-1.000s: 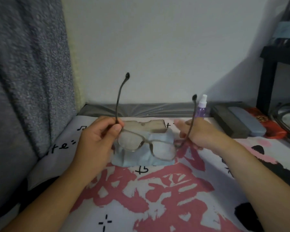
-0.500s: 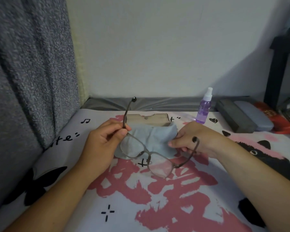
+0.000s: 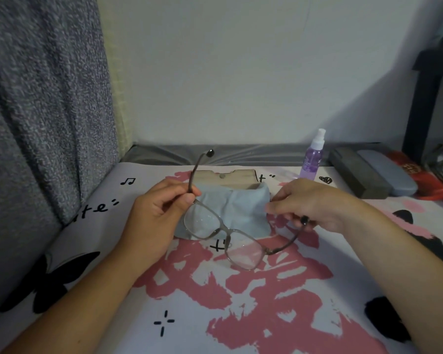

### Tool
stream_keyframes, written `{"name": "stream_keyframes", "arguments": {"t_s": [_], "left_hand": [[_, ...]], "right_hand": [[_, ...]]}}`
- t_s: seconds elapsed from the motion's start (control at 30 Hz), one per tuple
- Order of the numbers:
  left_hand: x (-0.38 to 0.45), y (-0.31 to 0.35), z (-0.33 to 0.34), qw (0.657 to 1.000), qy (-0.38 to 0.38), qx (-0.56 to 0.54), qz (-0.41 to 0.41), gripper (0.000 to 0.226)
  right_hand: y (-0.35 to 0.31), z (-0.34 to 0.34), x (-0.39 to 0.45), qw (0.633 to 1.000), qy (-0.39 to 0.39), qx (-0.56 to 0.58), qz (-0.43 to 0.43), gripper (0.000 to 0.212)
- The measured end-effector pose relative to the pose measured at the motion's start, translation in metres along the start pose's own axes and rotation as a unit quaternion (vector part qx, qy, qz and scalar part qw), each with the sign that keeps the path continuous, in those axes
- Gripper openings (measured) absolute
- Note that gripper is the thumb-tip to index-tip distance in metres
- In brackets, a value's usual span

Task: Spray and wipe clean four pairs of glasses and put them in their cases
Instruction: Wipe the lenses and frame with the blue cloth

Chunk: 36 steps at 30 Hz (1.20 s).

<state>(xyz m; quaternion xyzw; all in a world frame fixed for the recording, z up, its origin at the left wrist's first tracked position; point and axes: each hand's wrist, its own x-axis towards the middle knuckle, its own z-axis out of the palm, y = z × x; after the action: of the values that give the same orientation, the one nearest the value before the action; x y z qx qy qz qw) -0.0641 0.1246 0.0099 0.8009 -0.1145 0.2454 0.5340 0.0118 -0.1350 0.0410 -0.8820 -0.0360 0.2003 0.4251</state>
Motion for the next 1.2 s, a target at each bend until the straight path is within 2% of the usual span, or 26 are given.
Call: {"name": "stream_keyframes", "arguments": {"t_s": [0.3, 0.4, 0.47, 0.53, 0.63, 0.67, 0.8, 0.87, 0.97, 1.13, 1.2], "left_hand": [[0.0, -0.004, 0.001, 1.0, -0.008, 0.009, 0.003, 0.022], [-0.001, -0.003, 0.0, 1.0, -0.007, 0.004, 0.005, 0.023], [-0.002, -0.003, -0.001, 1.0, -0.005, -0.002, 0.008, 0.023], [-0.001, 0.0, -0.001, 1.0, -0.004, -0.012, 0.014, 0.023], [0.004, 0.016, 0.002, 0.998, -0.013, -0.037, 0.047, 0.02], [0.008, 0.023, 0.003, 0.997, -0.022, -0.043, 0.063, 0.02], [0.033, 0.039, 0.021, 0.992, -0.048, -0.045, 0.109, 0.025], [0.04, 0.036, 0.033, 0.991, -0.038, -0.051, 0.119, 0.025], [0.04, 0.024, 0.046, 0.99, -0.018, -0.056, 0.124, 0.023], [0.034, 0.009, 0.043, 0.991, -0.013, -0.002, 0.13, 0.025], [0.033, 0.009, 0.042, 0.991, -0.011, -0.003, 0.13, 0.026]], "right_hand": [[0.003, 0.015, 0.008, 0.999, -0.005, 0.049, 0.019, 0.032], [0.004, 0.005, 0.005, 0.998, -0.044, 0.042, -0.002, 0.036], [0.002, -0.009, -0.001, 0.994, -0.061, 0.075, -0.053, 0.031], [-0.007, -0.024, -0.01, 0.971, -0.058, 0.191, -0.132, 0.02], [-0.031, -0.042, -0.023, 0.903, -0.046, 0.359, -0.232, 0.008], [-0.04, -0.047, -0.028, 0.895, -0.038, 0.366, -0.253, 0.009], [-0.065, -0.048, -0.039, 0.923, 0.024, 0.256, -0.287, 0.016], [-0.063, -0.035, -0.033, 0.926, 0.019, 0.247, -0.284, 0.017], [-0.042, -0.012, -0.018, 0.931, -0.026, 0.255, -0.262, 0.014], [-0.021, -0.002, -0.01, 0.919, -0.178, 0.251, -0.245, 0.014], [-0.02, 0.004, -0.007, 0.923, -0.167, 0.243, -0.246, 0.016]]}}
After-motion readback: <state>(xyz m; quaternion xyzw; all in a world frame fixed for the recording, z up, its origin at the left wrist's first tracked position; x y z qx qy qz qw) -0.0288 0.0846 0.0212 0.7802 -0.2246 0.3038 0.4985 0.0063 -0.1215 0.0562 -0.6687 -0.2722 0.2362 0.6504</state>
